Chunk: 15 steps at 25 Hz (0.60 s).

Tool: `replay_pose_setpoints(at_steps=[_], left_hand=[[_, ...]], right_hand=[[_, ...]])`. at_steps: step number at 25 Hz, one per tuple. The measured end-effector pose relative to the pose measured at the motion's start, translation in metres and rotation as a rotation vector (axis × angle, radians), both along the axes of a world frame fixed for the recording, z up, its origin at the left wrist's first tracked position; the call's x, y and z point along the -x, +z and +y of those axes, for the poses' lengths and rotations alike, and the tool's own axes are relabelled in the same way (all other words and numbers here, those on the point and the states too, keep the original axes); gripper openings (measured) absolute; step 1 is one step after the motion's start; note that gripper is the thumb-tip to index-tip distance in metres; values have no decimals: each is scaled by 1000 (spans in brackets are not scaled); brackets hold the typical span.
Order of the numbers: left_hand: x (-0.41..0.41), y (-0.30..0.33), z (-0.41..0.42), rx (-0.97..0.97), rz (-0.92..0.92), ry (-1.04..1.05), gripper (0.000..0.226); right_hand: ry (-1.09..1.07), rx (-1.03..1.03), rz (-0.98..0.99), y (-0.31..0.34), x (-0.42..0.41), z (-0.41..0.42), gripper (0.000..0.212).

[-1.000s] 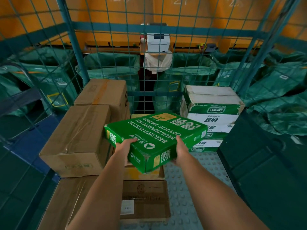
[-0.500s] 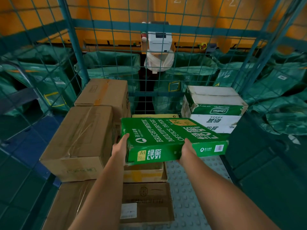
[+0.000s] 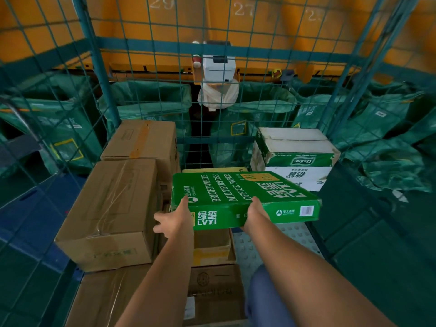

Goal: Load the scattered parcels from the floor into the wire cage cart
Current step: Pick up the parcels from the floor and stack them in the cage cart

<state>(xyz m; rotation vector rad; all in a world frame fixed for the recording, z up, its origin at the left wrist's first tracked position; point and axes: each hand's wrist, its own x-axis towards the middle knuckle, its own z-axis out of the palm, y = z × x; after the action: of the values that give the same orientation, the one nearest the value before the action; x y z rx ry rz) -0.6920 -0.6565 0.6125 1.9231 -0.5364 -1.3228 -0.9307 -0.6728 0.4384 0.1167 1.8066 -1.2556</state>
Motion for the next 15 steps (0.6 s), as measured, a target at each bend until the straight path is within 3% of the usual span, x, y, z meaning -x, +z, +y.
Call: replay_pose_setpoints(at_steps=[2, 5, 8, 15], left_hand=[[-2, -2, -8, -33, 13, -16, 79], [-2, -16, -31, 12, -11, -76, 69], [0, -28, -56, 48, -38, -104, 69], [22, -48, -112, 42, -85, -103, 65]], right_hand=[[-46, -39, 12, -3, 0, -11, 125], [39, -65, 46, 83, -40, 8, 80], [-14, -55, -102, 136, -60, 14, 49], [-14, -11, -298, 106, -38, -39, 54]])
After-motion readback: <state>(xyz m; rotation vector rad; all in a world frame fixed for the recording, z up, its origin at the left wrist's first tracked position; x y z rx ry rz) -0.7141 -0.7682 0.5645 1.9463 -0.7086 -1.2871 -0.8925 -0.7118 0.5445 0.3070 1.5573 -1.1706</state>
